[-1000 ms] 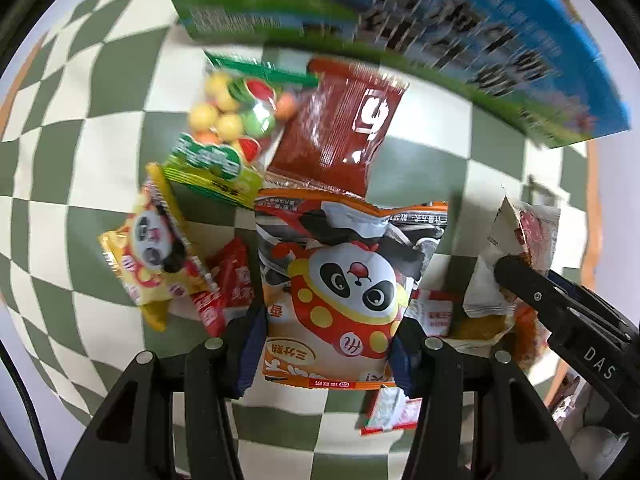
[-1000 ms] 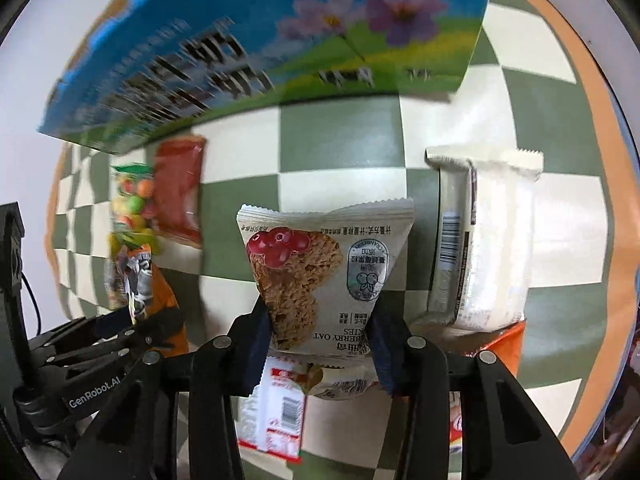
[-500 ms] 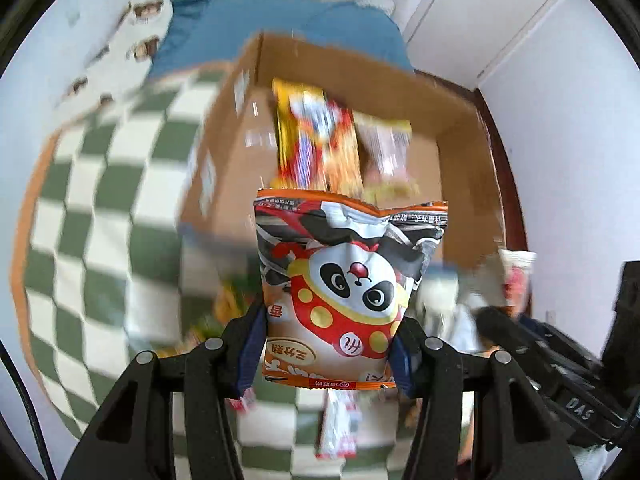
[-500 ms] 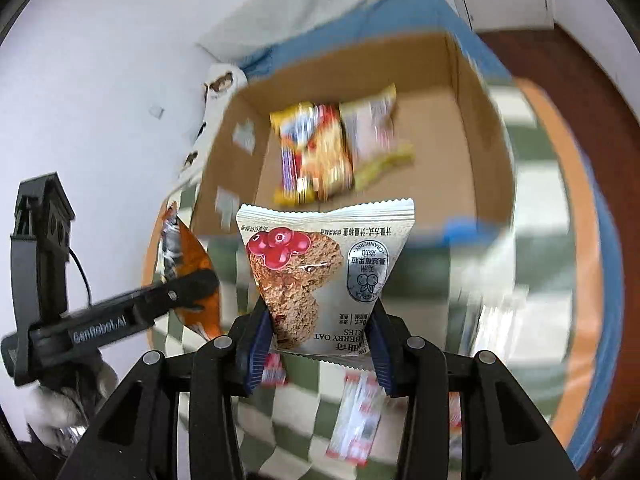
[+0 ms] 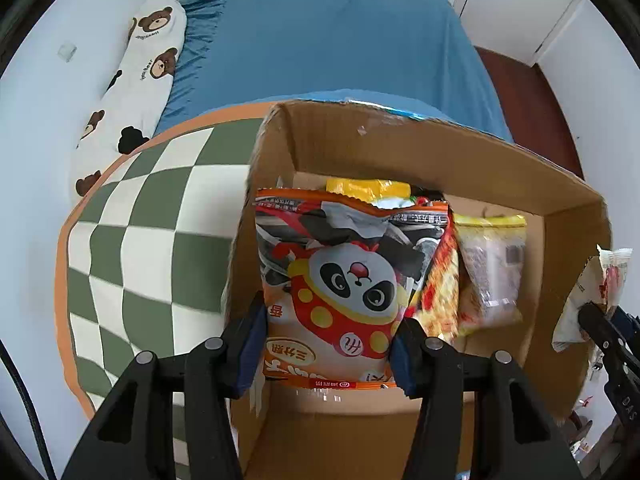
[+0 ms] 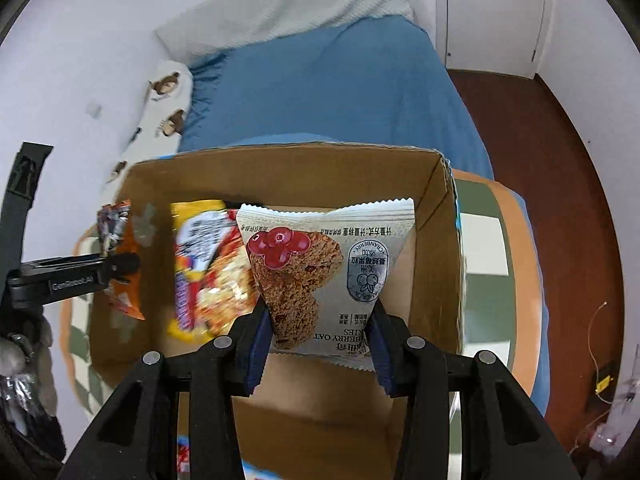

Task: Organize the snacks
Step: 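Carry both bags into the box and open both tools, then move both tools back over the remaining snacks, then grasp red-white spicy strip packet with left tool while right grasps orange CUICUIJIAO bag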

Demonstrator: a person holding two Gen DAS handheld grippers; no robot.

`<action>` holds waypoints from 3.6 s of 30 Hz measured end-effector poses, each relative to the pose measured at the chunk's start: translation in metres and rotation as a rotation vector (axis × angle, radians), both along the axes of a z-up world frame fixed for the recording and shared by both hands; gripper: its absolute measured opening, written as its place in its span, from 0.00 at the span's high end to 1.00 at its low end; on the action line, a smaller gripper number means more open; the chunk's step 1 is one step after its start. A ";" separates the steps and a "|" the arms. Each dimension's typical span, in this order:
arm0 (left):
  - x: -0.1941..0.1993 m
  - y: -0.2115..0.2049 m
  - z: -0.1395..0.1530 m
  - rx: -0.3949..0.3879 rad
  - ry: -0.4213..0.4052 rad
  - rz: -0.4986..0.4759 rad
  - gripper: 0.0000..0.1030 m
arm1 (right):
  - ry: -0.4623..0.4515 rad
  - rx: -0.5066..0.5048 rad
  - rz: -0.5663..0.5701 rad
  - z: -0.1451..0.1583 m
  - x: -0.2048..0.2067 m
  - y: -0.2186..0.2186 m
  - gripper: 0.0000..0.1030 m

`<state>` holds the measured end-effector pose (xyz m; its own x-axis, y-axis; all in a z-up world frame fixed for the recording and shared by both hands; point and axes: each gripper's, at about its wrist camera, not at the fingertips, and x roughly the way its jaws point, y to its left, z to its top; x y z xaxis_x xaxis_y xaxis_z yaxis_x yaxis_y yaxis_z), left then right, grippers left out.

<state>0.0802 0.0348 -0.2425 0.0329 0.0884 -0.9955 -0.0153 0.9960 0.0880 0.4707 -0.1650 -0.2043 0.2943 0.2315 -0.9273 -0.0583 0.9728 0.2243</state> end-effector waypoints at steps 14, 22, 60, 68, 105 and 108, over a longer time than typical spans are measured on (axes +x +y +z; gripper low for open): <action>0.029 -0.010 -0.034 -0.055 0.025 -0.030 0.13 | 0.089 -0.062 -0.001 -0.058 0.051 0.003 0.14; 0.015 -0.016 -0.024 -0.053 -0.005 -0.024 0.13 | 0.083 -0.055 -0.024 -0.048 0.043 0.006 0.07; -0.196 -0.044 0.146 -0.075 -0.460 -0.116 0.13 | -0.288 -0.059 -0.101 0.097 -0.170 0.008 0.07; -0.239 -0.042 0.130 -0.102 -0.381 -0.096 0.13 | -0.226 -0.017 -0.136 0.090 -0.224 -0.005 0.07; -0.366 -0.037 -0.128 -0.151 0.335 -0.043 0.50 | 0.396 -0.004 -0.038 -0.166 -0.320 0.002 0.44; -0.369 -0.048 -0.127 -0.115 0.318 -0.064 0.51 | 0.408 -0.024 -0.023 -0.174 -0.319 0.005 0.43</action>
